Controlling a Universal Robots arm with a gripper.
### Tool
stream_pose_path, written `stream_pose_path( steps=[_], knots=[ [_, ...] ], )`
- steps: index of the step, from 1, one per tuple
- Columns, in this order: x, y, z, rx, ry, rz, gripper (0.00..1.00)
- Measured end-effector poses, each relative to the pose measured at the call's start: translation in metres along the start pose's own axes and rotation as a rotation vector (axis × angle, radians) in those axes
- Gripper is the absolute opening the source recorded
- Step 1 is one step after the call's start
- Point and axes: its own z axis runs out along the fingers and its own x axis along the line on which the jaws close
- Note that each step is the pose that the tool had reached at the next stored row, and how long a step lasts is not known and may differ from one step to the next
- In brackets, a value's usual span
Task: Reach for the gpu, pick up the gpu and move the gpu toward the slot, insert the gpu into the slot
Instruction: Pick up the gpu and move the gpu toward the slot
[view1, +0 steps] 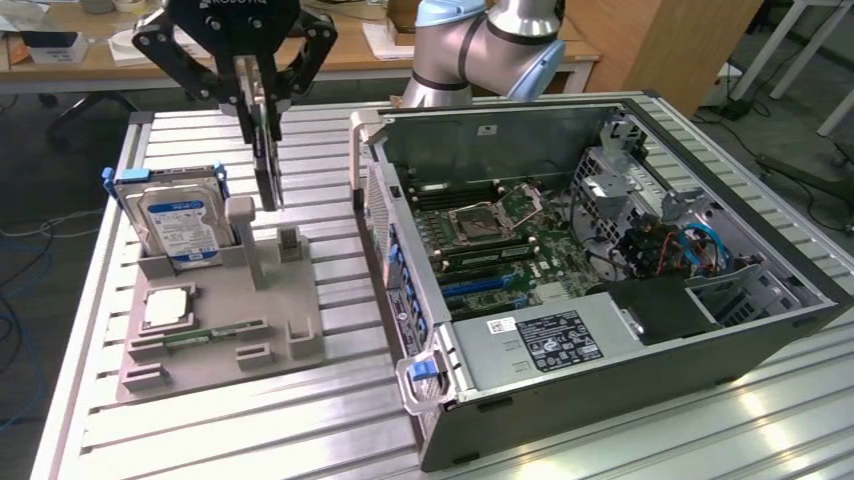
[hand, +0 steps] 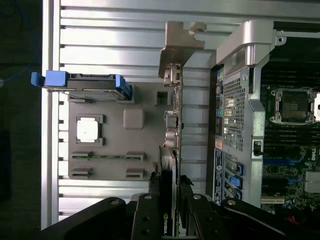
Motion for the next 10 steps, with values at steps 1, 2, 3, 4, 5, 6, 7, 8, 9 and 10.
stream_pose_path(
  steps=[1, 2, 3, 4, 5, 6, 7, 8, 9, 10],
  knots=[
    [0.0, 0.0, 0.0, 0.0, 0.0, 0.0, 0.25],
    [0.0, 0.0, 0.0, 0.0, 0.0001, 0.0, 0.25],
    [0.0, 0.0, 0.0, 0.0001, 0.0001, 0.0, 0.25],
    [-0.001, 0.0, 0.0, 0.0002, 0.0004, 0.0, 0.25],
    [-0.003, 0.0, 0.0002, 0.0002, 0.0002, 0.0, 0.25],
    [-0.005, 0.0, 0.0004, 0.0002, 0.0002, 0.0, 0.25],
    [-0.009, 0.0, 0.0007, 0.0001, 0.0002, 0.0, 0.25],
    [-0.011, -0.0001, 0.0009, 0.0, 0.0001, 0.0, 0.25],
    [-0.014, -0.0001, 0.0011, 0.0001, 0.0001, 0.0, 0.25],
    [-0.017, -0.0001, 0.0012, 0.0, 0.0001, 0.0, 0.25]
  ],
)
